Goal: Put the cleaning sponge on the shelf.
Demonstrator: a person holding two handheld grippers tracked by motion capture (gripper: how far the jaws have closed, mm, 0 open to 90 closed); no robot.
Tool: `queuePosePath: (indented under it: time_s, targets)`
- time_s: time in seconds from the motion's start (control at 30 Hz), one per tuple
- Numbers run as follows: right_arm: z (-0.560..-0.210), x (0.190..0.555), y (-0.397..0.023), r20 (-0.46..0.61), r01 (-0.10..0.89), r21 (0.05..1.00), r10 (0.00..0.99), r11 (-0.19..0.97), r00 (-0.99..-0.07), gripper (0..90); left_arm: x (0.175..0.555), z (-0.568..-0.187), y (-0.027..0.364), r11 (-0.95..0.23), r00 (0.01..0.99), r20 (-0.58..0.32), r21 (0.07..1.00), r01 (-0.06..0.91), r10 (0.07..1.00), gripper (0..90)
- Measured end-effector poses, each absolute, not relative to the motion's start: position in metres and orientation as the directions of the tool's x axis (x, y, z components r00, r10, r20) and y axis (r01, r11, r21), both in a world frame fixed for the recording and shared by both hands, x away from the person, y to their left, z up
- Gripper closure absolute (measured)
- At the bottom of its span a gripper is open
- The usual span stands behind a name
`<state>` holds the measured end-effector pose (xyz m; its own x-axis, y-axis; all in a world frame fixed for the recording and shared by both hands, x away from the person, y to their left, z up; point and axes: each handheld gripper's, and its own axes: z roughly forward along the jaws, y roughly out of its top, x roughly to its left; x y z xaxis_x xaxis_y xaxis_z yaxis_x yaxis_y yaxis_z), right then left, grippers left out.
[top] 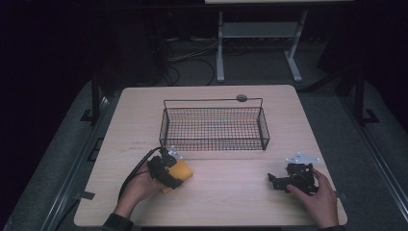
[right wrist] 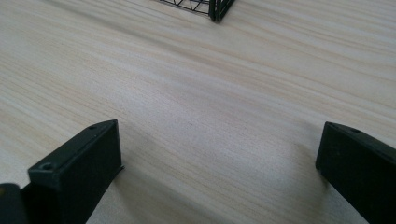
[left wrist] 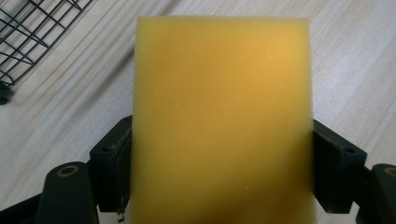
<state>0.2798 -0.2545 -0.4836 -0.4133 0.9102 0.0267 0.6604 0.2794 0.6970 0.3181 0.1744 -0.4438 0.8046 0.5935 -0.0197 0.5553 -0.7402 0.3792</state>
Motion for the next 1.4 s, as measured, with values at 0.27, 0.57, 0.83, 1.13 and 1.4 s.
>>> queuePosePath:
  time_s: [0.27, 0.57, 0.83, 1.13, 1.4]
  targets:
    - [-0.484, 0.28, -0.254, 0.027, 0.661, 0.696, 0.91, 0.279, -0.413, 0.0, 0.318, -0.441, 0.173, -0.735, 0.805, -0.039, 0.383, 0.559, 0.592, 22.2]
    - [-0.484, 0.28, -0.254, 0.028, 0.662, 0.696, 0.911, 0.278, -0.412, 0.0, 0.317, -0.431, 0.172, -0.728, 0.807, -0.063, 0.395, 0.56, 0.587, 22.2]
    - [-0.484, 0.28, -0.254, 0.028, 0.662, 0.696, 0.911, 0.278, -0.412, 0.0, 0.319, -0.426, 0.169, -0.725, 0.81, -0.072, 0.404, 0.558, 0.583, 22.2]
    - [-0.484, 0.28, -0.254, 0.027, 0.662, 0.696, 0.911, 0.278, -0.412, 0.0, 0.321, -0.418, 0.165, -0.725, 0.814, -0.08, 0.41, 0.554, 0.576, 22.2]
    - [-0.484, 0.28, -0.254, 0.028, 0.662, 0.696, 0.911, 0.278, -0.412, 0.0, 0.323, -0.41, 0.162, -0.728, 0.818, -0.083, 0.411, 0.548, 0.569, 22.2]
